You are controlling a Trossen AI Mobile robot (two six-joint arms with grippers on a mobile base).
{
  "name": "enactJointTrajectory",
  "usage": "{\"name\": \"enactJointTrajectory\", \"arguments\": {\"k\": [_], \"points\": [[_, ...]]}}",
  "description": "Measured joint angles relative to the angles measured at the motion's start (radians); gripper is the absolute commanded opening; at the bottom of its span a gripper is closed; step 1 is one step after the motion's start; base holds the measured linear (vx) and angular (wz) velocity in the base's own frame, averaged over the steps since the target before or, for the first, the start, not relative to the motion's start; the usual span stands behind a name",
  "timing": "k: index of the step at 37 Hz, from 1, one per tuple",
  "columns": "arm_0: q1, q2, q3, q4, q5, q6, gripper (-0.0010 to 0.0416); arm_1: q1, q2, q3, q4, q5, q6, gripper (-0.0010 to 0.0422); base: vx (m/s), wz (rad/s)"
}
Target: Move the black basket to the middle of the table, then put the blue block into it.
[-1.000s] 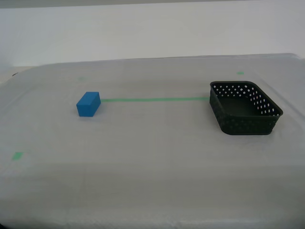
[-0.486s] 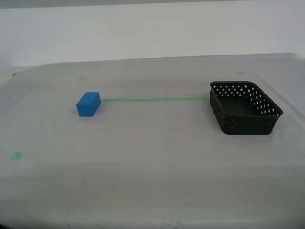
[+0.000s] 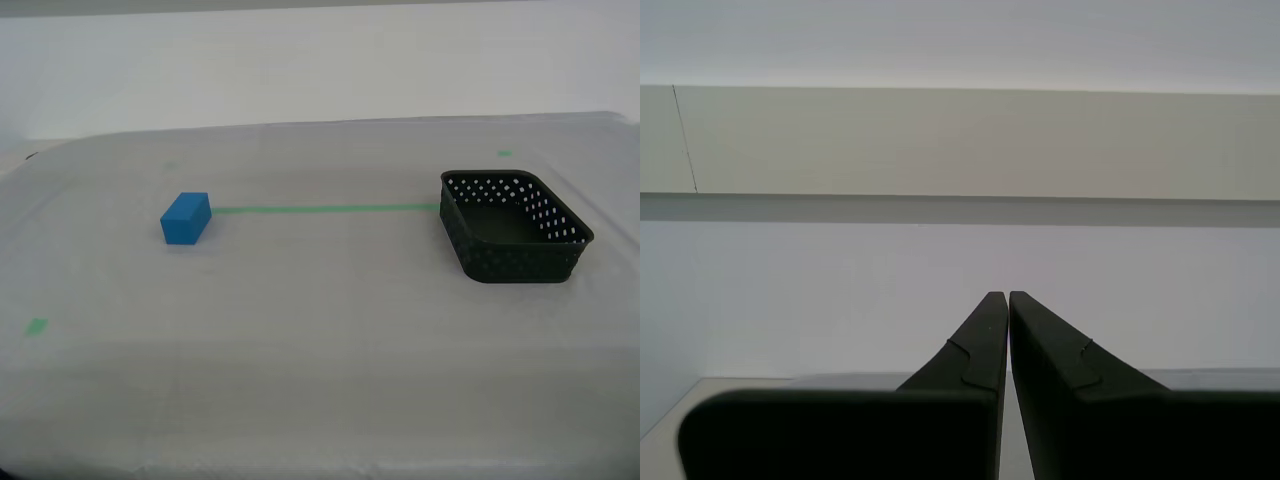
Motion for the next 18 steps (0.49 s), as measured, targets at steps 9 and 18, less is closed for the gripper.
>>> {"name": "enactJointTrajectory", "arguments": {"k": [9, 18], "points": [[-0.001, 0.000, 0.003, -0.076, 0.000, 0.009, -0.0001, 0.000, 0.000, 0.000, 0.000, 0.000, 0.000, 0.0000, 0.000, 0.000], [0.000, 0.000, 0.085, -0.301, -0.002, 0.009, -0.0001, 0.000, 0.000, 0.000, 0.000, 0.000, 0.000, 0.0000, 0.000, 0.000]]}}
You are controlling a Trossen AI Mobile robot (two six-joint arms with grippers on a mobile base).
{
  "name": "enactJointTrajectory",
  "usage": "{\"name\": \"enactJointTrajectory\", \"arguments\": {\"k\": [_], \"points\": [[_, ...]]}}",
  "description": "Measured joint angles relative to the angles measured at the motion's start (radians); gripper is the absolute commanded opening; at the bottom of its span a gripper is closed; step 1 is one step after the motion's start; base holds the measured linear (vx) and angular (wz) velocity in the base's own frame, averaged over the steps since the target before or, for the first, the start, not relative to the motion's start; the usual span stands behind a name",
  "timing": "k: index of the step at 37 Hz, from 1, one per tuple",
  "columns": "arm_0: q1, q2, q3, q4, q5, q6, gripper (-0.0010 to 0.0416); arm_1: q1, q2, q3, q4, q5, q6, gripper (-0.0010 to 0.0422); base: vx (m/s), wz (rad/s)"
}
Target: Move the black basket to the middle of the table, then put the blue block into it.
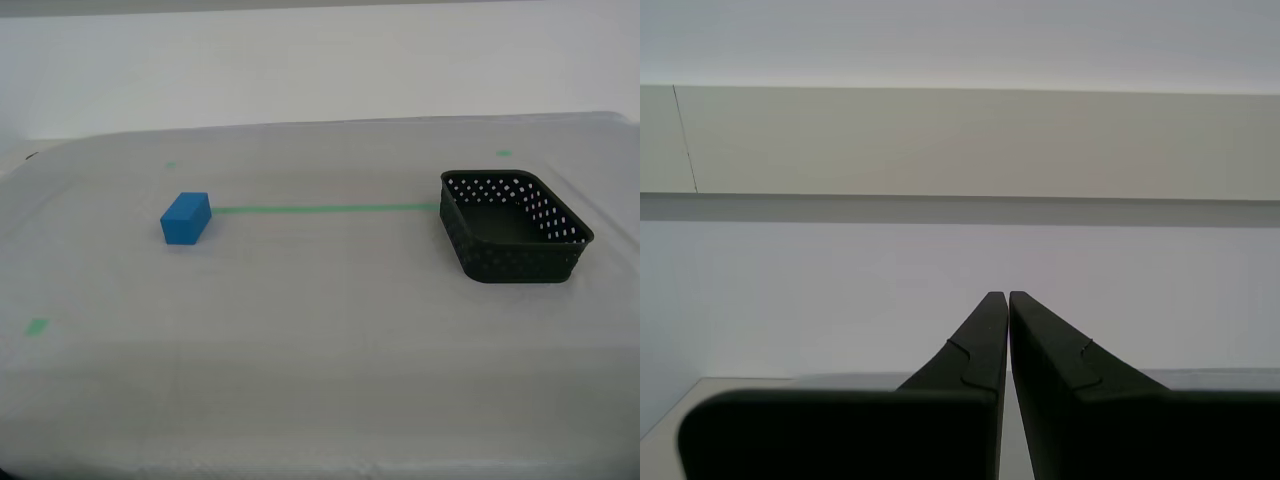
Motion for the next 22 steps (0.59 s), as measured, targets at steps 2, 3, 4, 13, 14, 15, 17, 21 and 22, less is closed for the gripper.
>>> {"name": "enactJointTrajectory", "arguments": {"k": [2, 3, 4, 13, 14, 15, 17, 21, 22], "points": [[0.000, 0.000, 0.021, -0.051, -0.001, 0.000, -0.0001, 0.000, 0.000, 0.000, 0.000, 0.000, 0.000, 0.0000, 0.000, 0.000], [0.000, 0.000, 0.032, -0.080, -0.001, 0.000, -0.0001, 0.000, 0.000, 0.000, 0.000, 0.000, 0.000, 0.0000, 0.000, 0.000], [0.000, 0.000, 0.045, -0.112, -0.001, 0.000, -0.0001, 0.000, 0.000, 0.000, 0.000, 0.000, 0.000, 0.0000, 0.000, 0.000], [0.000, 0.000, 0.163, -0.389, -0.005, -0.012, -0.0001, 0.000, 0.000, 0.000, 0.000, 0.000, 0.000, 0.0000, 0.000, 0.000], [0.000, 0.000, 0.176, -0.412, -0.005, -0.017, -0.0001, 0.000, 0.000, 0.000, 0.000, 0.000, 0.000, 0.0000, 0.000, 0.000], [0.000, 0.000, 0.191, -0.437, -0.006, -0.021, -0.0001, 0.000, 0.000, 0.000, 0.000, 0.000, 0.000, 0.0000, 0.000, 0.000], [0.000, 0.003, 0.223, -0.486, -0.007, -0.024, -0.0001, 0.000, 0.000, 0.000, 0.000, 0.000, 0.000, 0.0000, 0.000, 0.000], [-0.001, 0.024, 0.302, -0.606, -0.008, -0.027, -0.0001, 0.000, 0.000, 0.000, 0.000, 0.000, 0.000, 0.0000, 0.000, 0.000], [-0.001, 0.031, 0.323, -0.637, -0.008, -0.029, -0.0001, 0.000, 0.000, 0.000, 0.000, 0.000, 0.000, 0.0000, 0.000, 0.000]]}}
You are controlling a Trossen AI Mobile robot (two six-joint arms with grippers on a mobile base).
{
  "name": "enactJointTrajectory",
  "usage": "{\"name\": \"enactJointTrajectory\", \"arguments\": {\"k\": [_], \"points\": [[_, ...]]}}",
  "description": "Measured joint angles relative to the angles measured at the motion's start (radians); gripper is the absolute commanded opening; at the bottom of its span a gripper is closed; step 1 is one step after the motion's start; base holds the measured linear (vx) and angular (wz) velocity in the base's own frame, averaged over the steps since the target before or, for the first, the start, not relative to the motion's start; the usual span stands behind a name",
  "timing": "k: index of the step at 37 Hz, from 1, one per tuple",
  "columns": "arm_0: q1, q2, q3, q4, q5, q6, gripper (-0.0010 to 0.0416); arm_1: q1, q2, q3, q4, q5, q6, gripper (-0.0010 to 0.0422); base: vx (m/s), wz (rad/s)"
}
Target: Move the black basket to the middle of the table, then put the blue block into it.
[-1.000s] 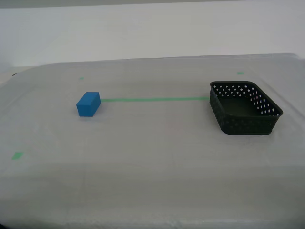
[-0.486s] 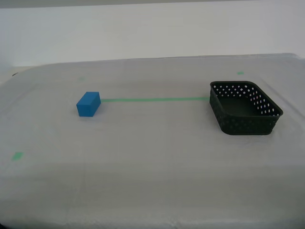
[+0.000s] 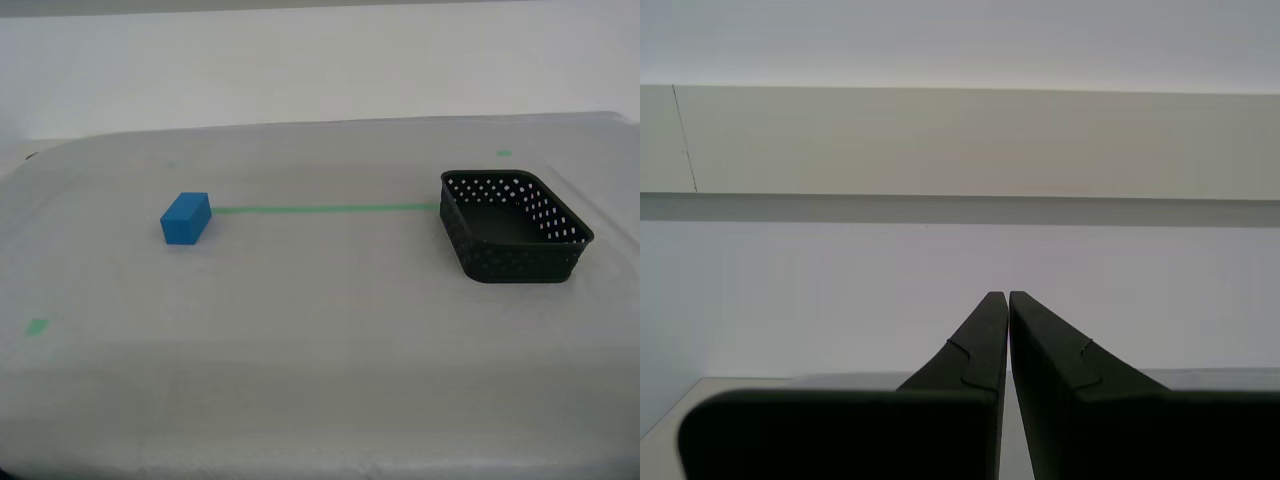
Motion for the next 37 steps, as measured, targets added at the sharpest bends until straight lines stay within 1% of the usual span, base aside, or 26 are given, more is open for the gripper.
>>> {"name": "enactJointTrajectory", "arguments": {"k": [5, 8, 10, 16, 18, 21, 25, 28, 37], "points": [[0.001, 0.048, 0.107, -0.134, 0.000, -0.023, -0.0001, 0.000, 0.000, 0.000, 0.000, 0.000, 0.000, 0.0000, 0.000, 0.000], [0.001, 0.085, 0.172, -0.218, -0.009, -0.031, -0.0001, 0.000, 0.000, 0.000, 0.000, 0.000, 0.000, 0.0000, 0.000, 0.000], [0.001, 0.111, 0.208, -0.266, -0.034, -0.033, -0.0001, 0.000, 0.000, 0.000, 0.000, 0.000, 0.000, 0.0000, 0.000, 0.000], [0.001, 0.186, 0.302, -0.390, -0.128, -0.038, -0.0001, 0.000, 0.000, 0.000, 0.000, 0.000, 0.000, 0.0000, 0.000, 0.000], [0.001, 0.212, 0.326, -0.423, -0.148, -0.038, -0.0001, 0.000, 0.000, 0.000, 0.000, 0.000, 0.000, 0.0000, 0.000, 0.000], [0.000, 0.253, 0.357, -0.473, -0.154, -0.039, -0.0001, 0.000, 0.000, 0.000, 0.000, 0.000, 0.000, 0.0000, 0.000, 0.000], [0.001, 0.315, 0.396, -0.553, -0.154, -0.053, -0.0001, 0.000, 0.000, 0.000, 0.000, 0.000, 0.000, 0.0000, 0.000, 0.000], [0.002, 0.361, 0.420, -0.602, -0.154, -0.056, -0.0001, 0.000, 0.000, 0.000, 0.000, 0.000, 0.000, 0.0000, 0.000, 0.000], [0.002, 0.438, 0.465, -0.642, -0.155, -0.056, 0.0000, 0.000, 0.000, 0.000, -0.001, 0.000, 0.000, 0.0000, 0.000, 0.000]]}}
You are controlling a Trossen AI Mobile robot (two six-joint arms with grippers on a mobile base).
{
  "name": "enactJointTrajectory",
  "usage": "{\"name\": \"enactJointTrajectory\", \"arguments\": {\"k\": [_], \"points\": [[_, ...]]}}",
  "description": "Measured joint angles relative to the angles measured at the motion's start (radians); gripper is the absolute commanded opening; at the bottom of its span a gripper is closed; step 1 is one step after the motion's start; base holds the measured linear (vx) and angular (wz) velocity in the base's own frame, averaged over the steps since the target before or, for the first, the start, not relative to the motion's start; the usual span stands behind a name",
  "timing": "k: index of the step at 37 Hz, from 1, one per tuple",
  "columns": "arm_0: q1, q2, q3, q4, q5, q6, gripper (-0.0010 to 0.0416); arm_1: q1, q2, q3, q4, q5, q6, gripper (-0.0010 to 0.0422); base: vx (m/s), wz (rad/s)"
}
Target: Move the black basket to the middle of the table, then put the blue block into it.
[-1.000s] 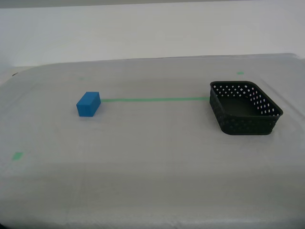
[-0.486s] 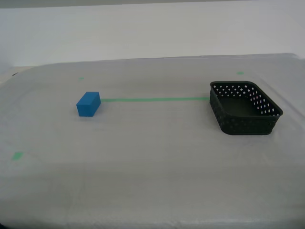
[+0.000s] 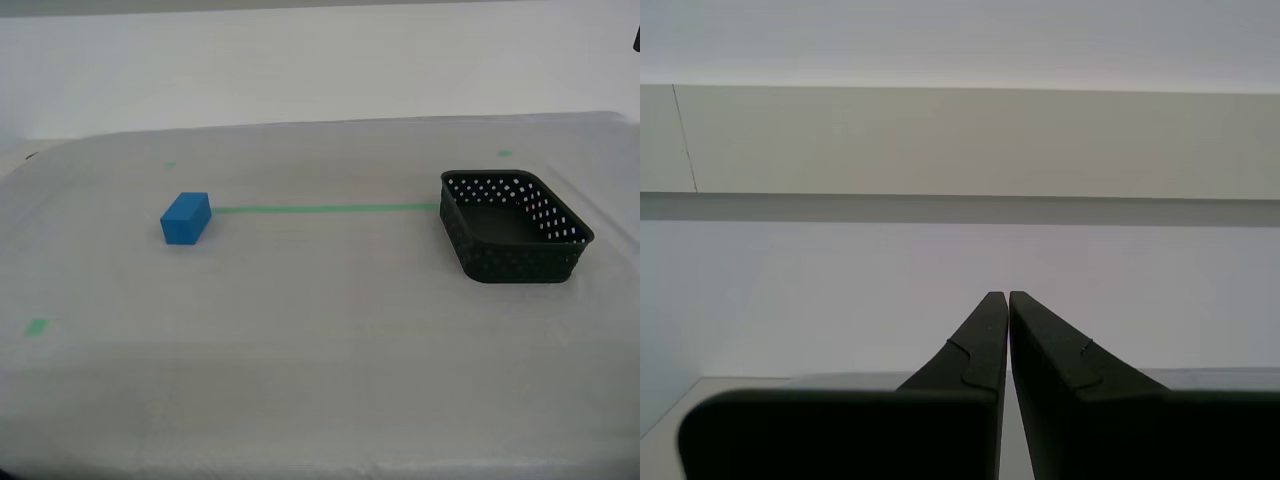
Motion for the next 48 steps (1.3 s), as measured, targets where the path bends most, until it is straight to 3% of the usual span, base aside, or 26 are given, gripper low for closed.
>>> {"name": "enactJointTrajectory", "arguments": {"k": [8, 25, 35, 48], "points": [[-0.001, 0.016, 0.062, 0.000, 0.002, -0.034, 0.0000, 0.000, 0.000, 0.000, 0.000, 0.000, 0.000, 0.0000, 0.000, 0.000], [-0.001, 0.015, 0.160, -0.007, 0.002, -0.034, 0.0012, 0.000, 0.000, 0.000, 0.000, 0.000, 0.000, 0.0000, 0.000, 0.000], [0.000, 0.015, 0.157, -0.035, 0.010, -0.034, 0.0095, 0.000, 0.000, 0.000, 0.000, 0.000, 0.000, 0.0000, 0.000, 0.000], [0.006, 0.015, 0.157, -0.043, 0.029, -0.011, 0.0268, 0.000, 0.000, 0.000, 0.000, 0.000, 0.000, 0.0000, 0.000, 0.000]]}}
